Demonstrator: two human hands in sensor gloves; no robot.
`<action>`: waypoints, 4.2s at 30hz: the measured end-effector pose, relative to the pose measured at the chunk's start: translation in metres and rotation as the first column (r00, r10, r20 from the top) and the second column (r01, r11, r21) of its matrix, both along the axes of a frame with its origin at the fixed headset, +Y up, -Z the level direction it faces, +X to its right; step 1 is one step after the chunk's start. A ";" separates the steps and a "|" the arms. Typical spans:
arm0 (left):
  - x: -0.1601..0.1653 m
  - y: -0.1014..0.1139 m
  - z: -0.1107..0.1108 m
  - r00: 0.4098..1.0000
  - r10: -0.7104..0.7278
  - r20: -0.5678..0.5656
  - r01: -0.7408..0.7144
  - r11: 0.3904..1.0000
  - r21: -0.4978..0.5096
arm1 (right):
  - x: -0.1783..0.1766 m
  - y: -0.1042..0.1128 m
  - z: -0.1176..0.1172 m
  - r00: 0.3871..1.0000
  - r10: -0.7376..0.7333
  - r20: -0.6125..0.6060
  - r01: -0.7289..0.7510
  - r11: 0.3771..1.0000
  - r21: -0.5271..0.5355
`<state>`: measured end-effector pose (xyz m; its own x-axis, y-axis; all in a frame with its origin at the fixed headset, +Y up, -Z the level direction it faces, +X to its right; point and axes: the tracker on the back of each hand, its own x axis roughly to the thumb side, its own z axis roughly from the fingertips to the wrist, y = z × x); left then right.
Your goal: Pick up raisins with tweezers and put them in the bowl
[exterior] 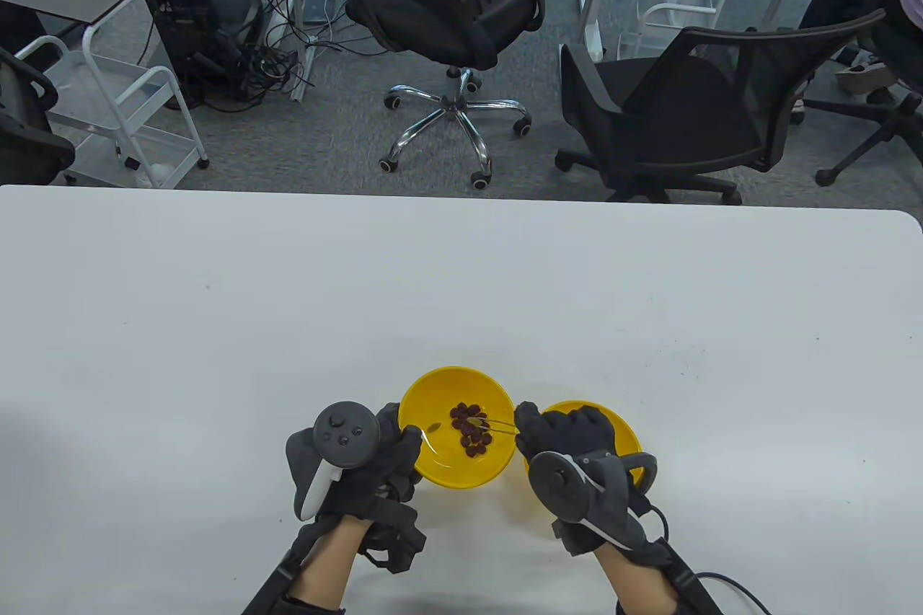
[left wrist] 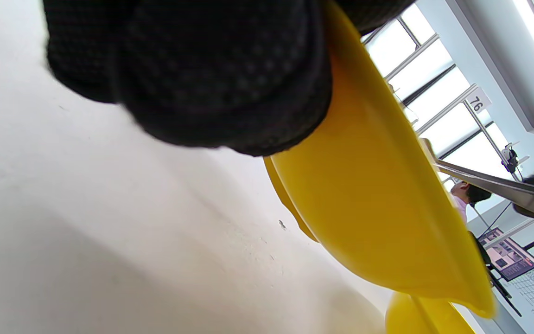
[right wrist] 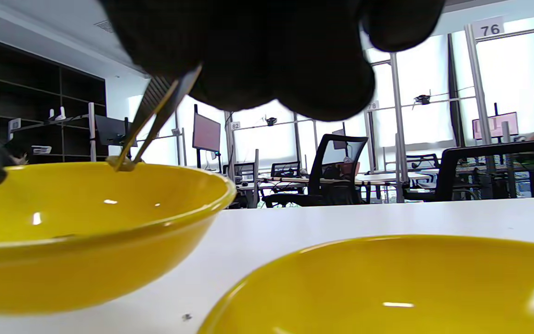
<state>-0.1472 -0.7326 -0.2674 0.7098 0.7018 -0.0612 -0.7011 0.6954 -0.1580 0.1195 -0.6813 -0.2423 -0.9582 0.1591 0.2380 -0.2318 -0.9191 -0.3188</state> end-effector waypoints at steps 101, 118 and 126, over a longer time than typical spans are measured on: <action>0.002 0.001 0.001 0.998 0.039 0.050 -0.039 0.999 -0.006 | -0.036 -0.003 -0.026 0.988 0.105 -0.111 -0.118 0.985 -0.123; -0.012 0.000 -0.004 1.000 0.004 -0.026 -0.004 1.000 -0.002 | 0.048 0.012 -0.016 0.994 -0.103 0.032 0.106 0.987 -0.119; -0.019 0.003 -0.005 0.998 -0.003 -0.066 0.004 1.000 0.015 | 0.081 0.006 -0.015 0.989 0.002 0.146 0.027 0.980 -0.198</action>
<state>-0.1664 -0.7300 -0.2721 0.7071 0.7004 -0.0974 -0.7071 0.6998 -0.1015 0.2008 -0.6750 -0.2576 -0.9777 0.2016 0.0594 -0.2087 -0.9647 -0.1608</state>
